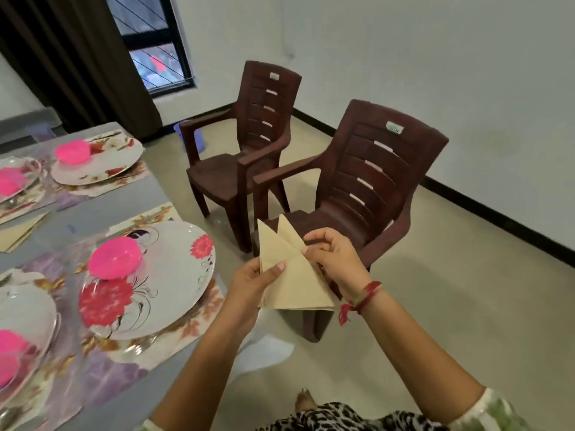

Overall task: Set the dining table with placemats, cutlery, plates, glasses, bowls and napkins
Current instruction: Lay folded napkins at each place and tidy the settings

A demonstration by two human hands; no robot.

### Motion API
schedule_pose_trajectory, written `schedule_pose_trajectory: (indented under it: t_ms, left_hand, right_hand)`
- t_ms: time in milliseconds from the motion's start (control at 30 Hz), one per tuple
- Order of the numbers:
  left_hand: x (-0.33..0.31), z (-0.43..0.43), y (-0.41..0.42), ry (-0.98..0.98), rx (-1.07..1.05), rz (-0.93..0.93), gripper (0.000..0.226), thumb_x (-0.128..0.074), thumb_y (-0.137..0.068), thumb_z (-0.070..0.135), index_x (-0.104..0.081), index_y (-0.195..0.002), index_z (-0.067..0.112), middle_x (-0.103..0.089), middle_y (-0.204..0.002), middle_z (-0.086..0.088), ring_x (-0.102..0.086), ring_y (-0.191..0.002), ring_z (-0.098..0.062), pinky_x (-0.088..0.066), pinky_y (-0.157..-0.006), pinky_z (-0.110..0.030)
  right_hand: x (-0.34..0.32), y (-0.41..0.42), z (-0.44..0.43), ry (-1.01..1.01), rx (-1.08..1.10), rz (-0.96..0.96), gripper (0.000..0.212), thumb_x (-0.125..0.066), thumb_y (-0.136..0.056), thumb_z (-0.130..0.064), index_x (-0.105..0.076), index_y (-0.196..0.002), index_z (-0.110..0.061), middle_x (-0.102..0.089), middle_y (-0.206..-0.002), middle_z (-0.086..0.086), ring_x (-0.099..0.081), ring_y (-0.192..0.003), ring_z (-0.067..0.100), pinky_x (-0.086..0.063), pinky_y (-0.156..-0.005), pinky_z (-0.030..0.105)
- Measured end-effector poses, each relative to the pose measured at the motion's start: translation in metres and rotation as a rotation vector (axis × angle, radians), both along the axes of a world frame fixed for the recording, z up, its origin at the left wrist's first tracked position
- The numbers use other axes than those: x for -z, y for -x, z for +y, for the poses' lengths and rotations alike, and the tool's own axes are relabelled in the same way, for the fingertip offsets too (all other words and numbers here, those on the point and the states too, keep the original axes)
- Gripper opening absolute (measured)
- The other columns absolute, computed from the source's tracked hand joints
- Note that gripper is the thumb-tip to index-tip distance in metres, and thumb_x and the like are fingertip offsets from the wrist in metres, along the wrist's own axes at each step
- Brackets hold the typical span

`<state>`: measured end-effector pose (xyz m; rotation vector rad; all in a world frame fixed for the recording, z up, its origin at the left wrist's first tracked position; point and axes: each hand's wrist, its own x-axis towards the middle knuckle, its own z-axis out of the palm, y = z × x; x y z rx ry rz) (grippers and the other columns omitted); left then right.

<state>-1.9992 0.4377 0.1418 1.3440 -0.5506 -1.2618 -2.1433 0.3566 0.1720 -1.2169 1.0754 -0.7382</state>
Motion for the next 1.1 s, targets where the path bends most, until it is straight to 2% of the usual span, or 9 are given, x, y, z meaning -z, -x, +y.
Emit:
schedule_pose_trajectory:
  t_ms: [133, 300, 400, 467, 600, 733, 867, 1000, 1100]
  left_hand:
    - [-0.002, -0.057, -0.006, -0.027, -0.108, 0.024, 0.025, -0.062, -0.089, 0.013, -0.063, -0.113, 0.007, -0.071, -0.109, -0.01, -0.066, -0.102, -0.028, -0.055, -0.083, -0.038]
    - [-0.008, -0.099, -0.016, -0.062, -0.238, -0.037, 0.01, -0.061, -0.091, 0.017, -0.064, -0.101, 0.018, -0.071, -0.102, -0.002, -0.067, -0.093, -0.02, -0.053, -0.072, -0.032]
    - [-0.013, -0.106, -0.03, -0.09, -0.338, -0.122, 0.016, -0.06, -0.093, 0.024, -0.062, -0.106, 0.017, -0.068, -0.102, 0.001, -0.064, -0.093, -0.015, -0.051, -0.065, -0.026]
    - [-0.012, -0.103, -0.043, -0.109, -0.452, -0.144, 0.021, -0.06, -0.092, 0.024, -0.061, -0.111, 0.014, -0.067, -0.105, -0.002, -0.064, -0.095, -0.017, -0.052, -0.067, -0.026]
    - [-0.009, -0.08, -0.067, -0.122, -0.701, -0.119, 0.019, -0.064, -0.09, 0.021, -0.065, -0.107, 0.013, -0.071, -0.095, -0.004, -0.065, -0.091, -0.025, -0.052, -0.072, -0.036]
    - [-0.008, -0.053, -0.084, -0.124, -0.868, -0.029, 0.013, -0.066, -0.089, 0.016, -0.067, -0.101, 0.012, -0.072, -0.088, -0.007, -0.067, -0.085, -0.028, -0.057, -0.075, -0.05]
    - [-0.009, -0.03, -0.105, -0.076, -0.998, -0.092, 0.011, -0.059, -0.092, 0.008, -0.067, -0.098, 0.011, -0.074, -0.084, 0.001, -0.068, -0.08, -0.016, -0.055, -0.066, -0.026]
    - [-0.01, -0.009, -0.14, -0.069, -1.082, -0.068, 0.015, -0.051, -0.097, 0.009, -0.066, -0.097, 0.012, -0.073, -0.083, 0.001, -0.067, -0.079, -0.015, -0.055, -0.068, -0.028]
    - [-0.013, 0.004, -0.16, -0.053, -1.144, -0.068, 0.017, -0.047, -0.099, 0.009, -0.065, -0.101, 0.011, -0.07, -0.087, -0.002, -0.065, -0.078, -0.017, -0.053, -0.069, -0.032]
  right_hand:
    - [-0.006, -0.005, -0.073, 0.134, 0.01, 0.106, 0.016, -0.056, -0.091, -0.006, -0.067, -0.087, -0.017, -0.064, -0.088, -0.001, -0.055, -0.081, 0.009, -0.042, -0.069, 0.017]
    - [-0.012, -0.023, -0.134, 0.138, -0.272, 0.071, 0.033, -0.065, -0.086, -0.008, -0.062, -0.117, -0.019, -0.06, -0.111, -0.003, -0.058, -0.093, 0.006, -0.046, -0.068, 0.01]
    - [-0.005, -0.043, -0.161, 0.17, -0.485, 0.058, 0.051, -0.063, -0.086, -0.003, -0.053, -0.131, -0.025, -0.052, -0.129, -0.004, -0.055, -0.111, 0.009, -0.05, -0.088, 0.02]
    - [-0.003, -0.061, -0.179, 0.196, -0.554, 0.031, 0.051, -0.057, -0.088, 0.003, -0.052, -0.132, -0.023, -0.054, -0.126, -0.005, -0.058, -0.107, 0.012, -0.05, -0.094, 0.027]
    - [-0.006, -0.108, -0.21, 0.36, -0.683, 0.041, 0.044, -0.059, -0.084, 0.008, -0.055, -0.118, -0.019, -0.058, -0.108, -0.002, -0.056, -0.096, 0.006, -0.048, -0.085, 0.018]
    - [-0.004, -0.168, -0.214, 0.457, -0.802, 0.103, 0.032, -0.066, -0.081, 0.001, -0.06, -0.104, -0.02, -0.061, -0.103, 0.002, -0.057, -0.096, 0.016, -0.047, -0.085, 0.024]
    - [-0.002, -0.231, -0.197, 0.593, -0.957, 0.157, 0.028, -0.054, -0.089, -0.002, -0.062, -0.106, -0.022, -0.058, -0.113, -0.005, -0.05, -0.103, 0.011, -0.036, -0.083, 0.018]
    - [-0.006, -0.287, -0.17, 0.584, -1.065, 0.154, 0.043, -0.042, -0.088, 0.006, -0.061, -0.114, -0.023, -0.053, -0.116, -0.008, -0.049, -0.103, 0.013, -0.039, -0.078, 0.019]
    - [-0.01, -0.314, -0.154, 0.623, -1.142, 0.139, 0.049, -0.037, -0.086, 0.012, -0.059, -0.118, -0.018, -0.051, -0.116, -0.009, -0.047, -0.104, 0.01, -0.038, -0.072, 0.006]
